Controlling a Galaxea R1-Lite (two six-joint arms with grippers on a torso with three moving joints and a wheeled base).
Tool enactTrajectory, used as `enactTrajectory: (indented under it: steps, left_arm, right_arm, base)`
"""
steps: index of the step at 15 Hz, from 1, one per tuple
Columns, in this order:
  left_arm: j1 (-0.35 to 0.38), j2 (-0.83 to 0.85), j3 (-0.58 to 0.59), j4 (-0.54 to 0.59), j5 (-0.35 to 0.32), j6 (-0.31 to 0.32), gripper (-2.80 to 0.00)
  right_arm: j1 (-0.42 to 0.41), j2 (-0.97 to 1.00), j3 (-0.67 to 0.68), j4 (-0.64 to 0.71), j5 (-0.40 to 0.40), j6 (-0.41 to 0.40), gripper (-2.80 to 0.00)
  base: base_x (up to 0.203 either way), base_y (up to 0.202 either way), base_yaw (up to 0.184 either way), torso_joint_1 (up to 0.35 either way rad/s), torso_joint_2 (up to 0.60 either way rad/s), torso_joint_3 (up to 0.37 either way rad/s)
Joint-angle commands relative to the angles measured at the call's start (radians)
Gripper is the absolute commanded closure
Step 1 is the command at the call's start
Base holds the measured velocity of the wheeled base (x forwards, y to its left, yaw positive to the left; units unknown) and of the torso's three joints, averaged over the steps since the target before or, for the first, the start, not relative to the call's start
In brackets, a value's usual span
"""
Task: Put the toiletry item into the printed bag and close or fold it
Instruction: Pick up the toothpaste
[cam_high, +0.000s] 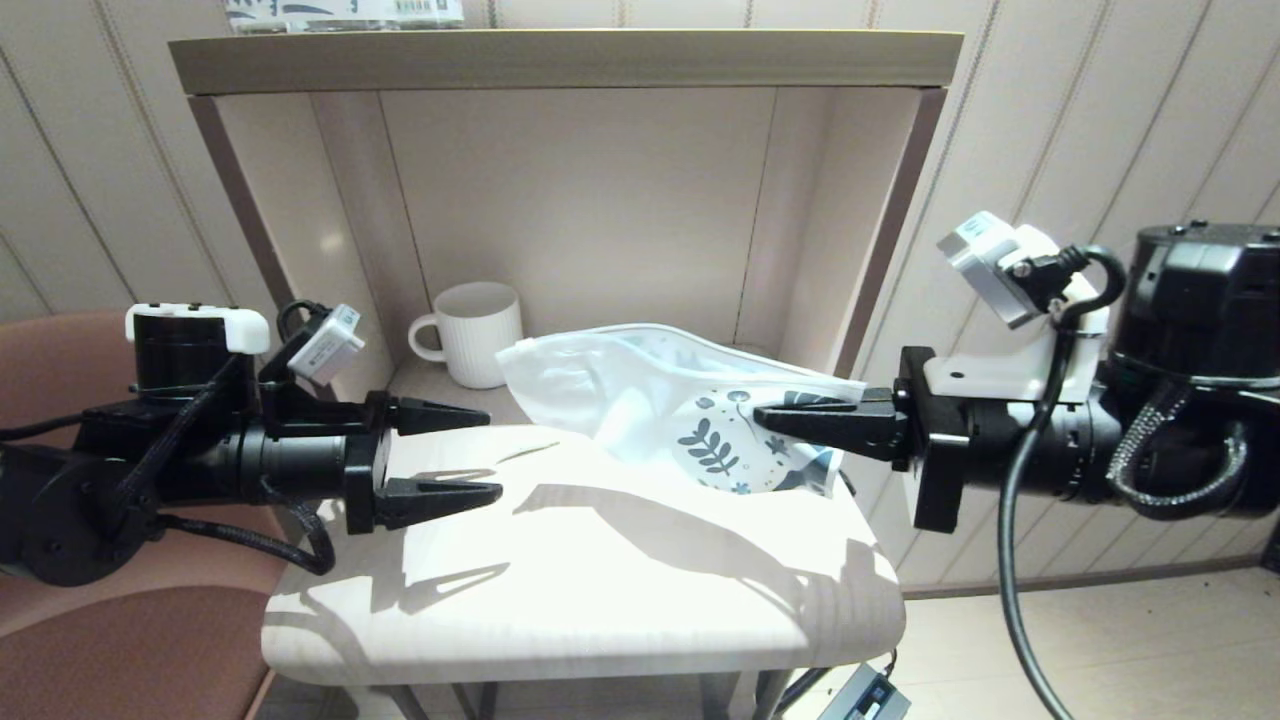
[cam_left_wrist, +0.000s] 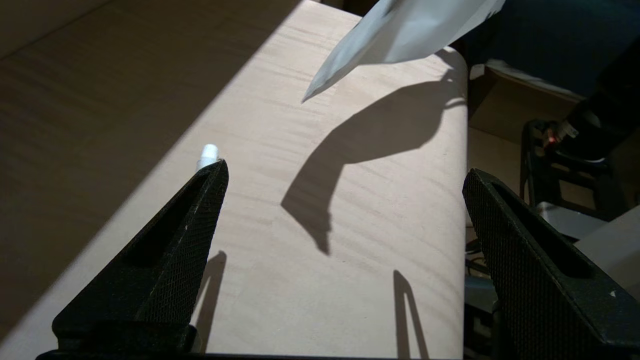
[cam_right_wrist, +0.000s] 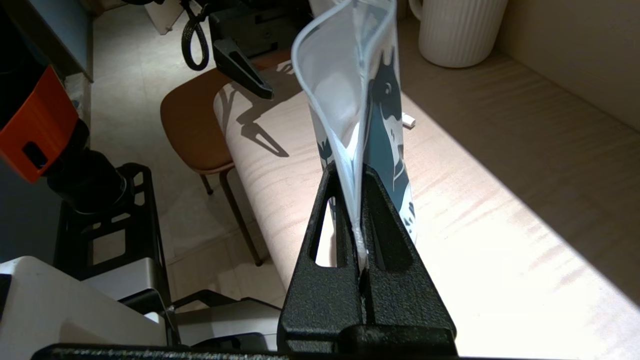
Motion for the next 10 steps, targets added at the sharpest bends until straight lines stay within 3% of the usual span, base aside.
enactTrajectory:
  steps: [1, 10]
  left_arm:
    - [-0.001, 0.027, -0.006, -0.004, 0.014, 0.001, -2.80]
    - [-0.001, 0.179, -0.051, -0.036, 0.196, 0.124, -2.80]
  right_arm:
    - [-0.015, -0.003, -0.010, -0.001, 0.009, 0.000, 0.00]
    - [-0.030, -0.015, -0.003, -0.003, 0.012, 0.003, 0.00]
  base:
    - [0.000, 0.000, 0.000, 0.000, 0.00, 0.000]
    - [0.000, 0.000, 0.000, 0.000, 0.00, 0.000]
